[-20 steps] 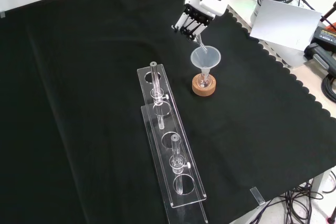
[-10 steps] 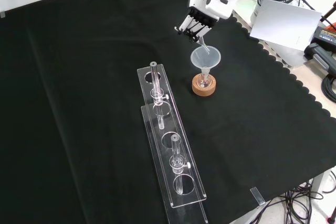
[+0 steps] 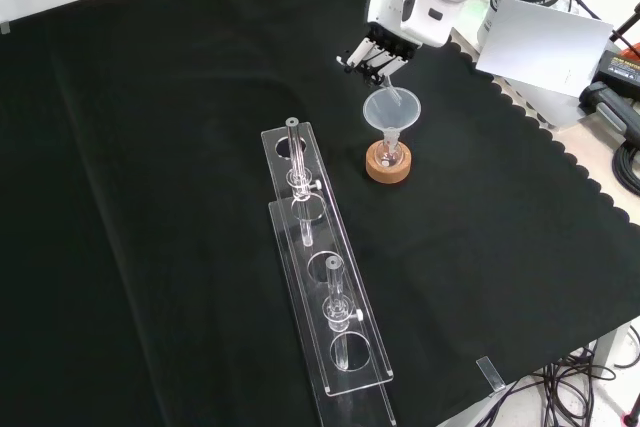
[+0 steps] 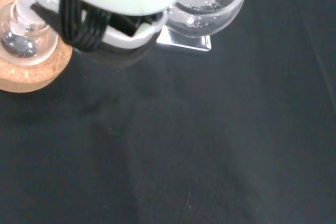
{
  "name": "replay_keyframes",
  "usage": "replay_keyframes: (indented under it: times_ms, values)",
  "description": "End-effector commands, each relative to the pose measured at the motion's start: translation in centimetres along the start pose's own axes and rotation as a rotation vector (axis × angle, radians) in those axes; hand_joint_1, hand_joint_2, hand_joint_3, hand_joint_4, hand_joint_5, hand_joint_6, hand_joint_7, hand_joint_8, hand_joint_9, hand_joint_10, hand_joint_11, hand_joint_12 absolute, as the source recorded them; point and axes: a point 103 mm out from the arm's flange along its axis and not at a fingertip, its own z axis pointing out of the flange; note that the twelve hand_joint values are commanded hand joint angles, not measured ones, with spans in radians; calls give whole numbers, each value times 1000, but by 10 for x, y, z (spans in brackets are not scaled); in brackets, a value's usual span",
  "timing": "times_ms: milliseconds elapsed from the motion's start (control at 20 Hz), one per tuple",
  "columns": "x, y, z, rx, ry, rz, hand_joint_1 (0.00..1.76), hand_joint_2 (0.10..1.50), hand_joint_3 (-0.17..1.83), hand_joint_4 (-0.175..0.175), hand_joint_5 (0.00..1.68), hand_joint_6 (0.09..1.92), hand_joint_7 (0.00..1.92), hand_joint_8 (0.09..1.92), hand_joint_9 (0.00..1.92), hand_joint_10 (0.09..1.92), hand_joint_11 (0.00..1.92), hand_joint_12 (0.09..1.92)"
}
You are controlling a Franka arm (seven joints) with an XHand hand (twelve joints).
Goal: Pour all the NaCl from the weighing funnel into the round-bottom flask.
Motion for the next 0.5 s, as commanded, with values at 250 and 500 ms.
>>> replay_keyframes:
  times_ms: [250,500]
  values:
    - [-5,3,-1,-7,-54,-11,1209,635,575,-105,1562,87,1614,87,1498,87,1039,922]
    - [-8,4,0,-2,-94,-13,1209,635,575,-107,1562,87,1615,87,1499,87,1043,917]
